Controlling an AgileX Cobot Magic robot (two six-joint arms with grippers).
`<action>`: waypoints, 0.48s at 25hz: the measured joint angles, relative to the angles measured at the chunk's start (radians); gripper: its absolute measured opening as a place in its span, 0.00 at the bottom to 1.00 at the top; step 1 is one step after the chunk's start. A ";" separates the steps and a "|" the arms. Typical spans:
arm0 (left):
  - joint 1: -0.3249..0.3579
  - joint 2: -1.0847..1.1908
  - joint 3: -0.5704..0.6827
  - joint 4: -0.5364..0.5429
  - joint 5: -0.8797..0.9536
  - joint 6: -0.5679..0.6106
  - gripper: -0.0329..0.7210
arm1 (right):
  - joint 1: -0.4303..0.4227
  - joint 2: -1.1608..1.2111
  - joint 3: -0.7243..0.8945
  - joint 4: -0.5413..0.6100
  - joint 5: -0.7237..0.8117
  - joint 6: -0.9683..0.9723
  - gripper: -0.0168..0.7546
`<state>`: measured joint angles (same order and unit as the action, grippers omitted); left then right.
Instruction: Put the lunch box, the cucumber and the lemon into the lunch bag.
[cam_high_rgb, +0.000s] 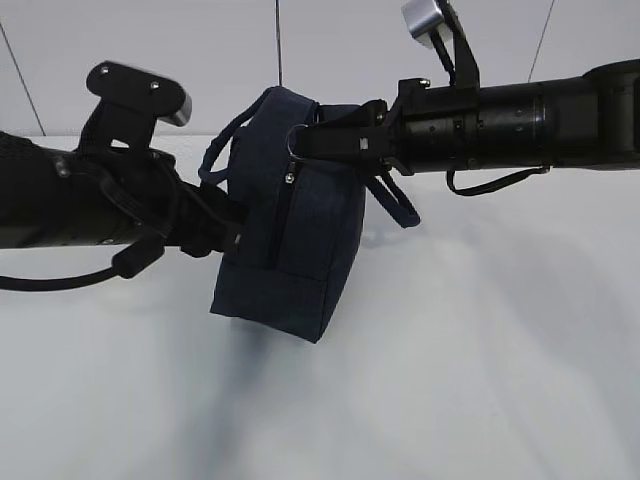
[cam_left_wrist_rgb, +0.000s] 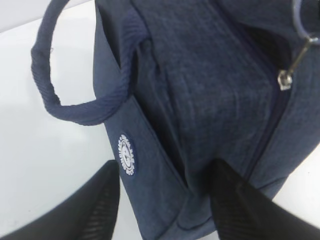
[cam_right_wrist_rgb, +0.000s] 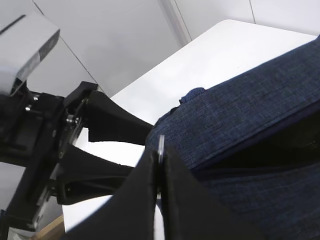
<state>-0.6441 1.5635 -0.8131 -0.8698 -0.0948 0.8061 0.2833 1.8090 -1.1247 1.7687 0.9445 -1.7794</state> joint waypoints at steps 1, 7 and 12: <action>-0.005 0.003 0.000 0.000 -0.006 0.000 0.59 | 0.000 0.000 0.000 0.000 0.000 0.000 0.03; -0.021 0.028 0.000 0.002 -0.058 0.002 0.57 | 0.000 0.000 0.000 0.000 0.000 0.002 0.03; -0.021 0.073 0.000 0.002 -0.067 0.002 0.51 | 0.000 0.000 0.000 0.000 0.000 0.002 0.03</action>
<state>-0.6650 1.6363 -0.8131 -0.8679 -0.1620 0.8077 0.2833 1.8090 -1.1247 1.7687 0.9445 -1.7773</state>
